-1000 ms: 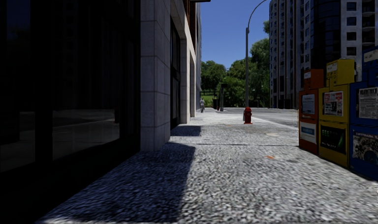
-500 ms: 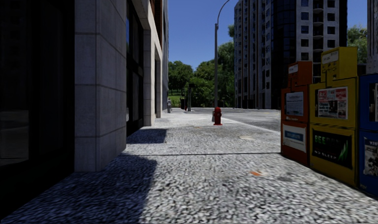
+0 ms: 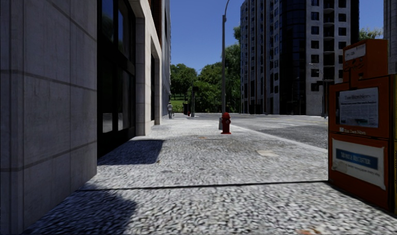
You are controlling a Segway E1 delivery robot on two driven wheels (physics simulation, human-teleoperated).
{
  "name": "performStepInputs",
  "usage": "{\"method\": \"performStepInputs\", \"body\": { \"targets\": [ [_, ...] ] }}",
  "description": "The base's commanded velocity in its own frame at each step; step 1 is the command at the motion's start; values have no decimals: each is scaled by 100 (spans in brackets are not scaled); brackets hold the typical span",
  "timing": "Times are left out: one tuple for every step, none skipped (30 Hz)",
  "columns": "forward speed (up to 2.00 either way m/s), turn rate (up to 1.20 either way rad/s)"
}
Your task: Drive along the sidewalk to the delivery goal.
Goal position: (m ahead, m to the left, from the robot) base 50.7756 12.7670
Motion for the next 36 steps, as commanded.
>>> {"method": "performStepInputs", "body": {
  "targets": [
    [200,0],
    [200,0],
    [200,0],
    [200,0],
    [200,0],
    [200,0],
    [200,0],
    [200,11],
    [200,24],
    [200,36],
    [200,47],
    [200,50],
    [200,50],
    [200,0],
    [200,0],
    [200,0],
    [200,0],
    [200,0],
    [200,0],
    [200,0],
    [200,0],
    [200,0],
    [200,9],
    [200,13],
    [200,14],
    [200,14],
    [200,12],
    [200,3],
    [200,0],
    [200,0],
    [200,0],
    [200,0],
    [200,0],
    [200,0],
    [200,0],
    [200,0]
  ]
}}
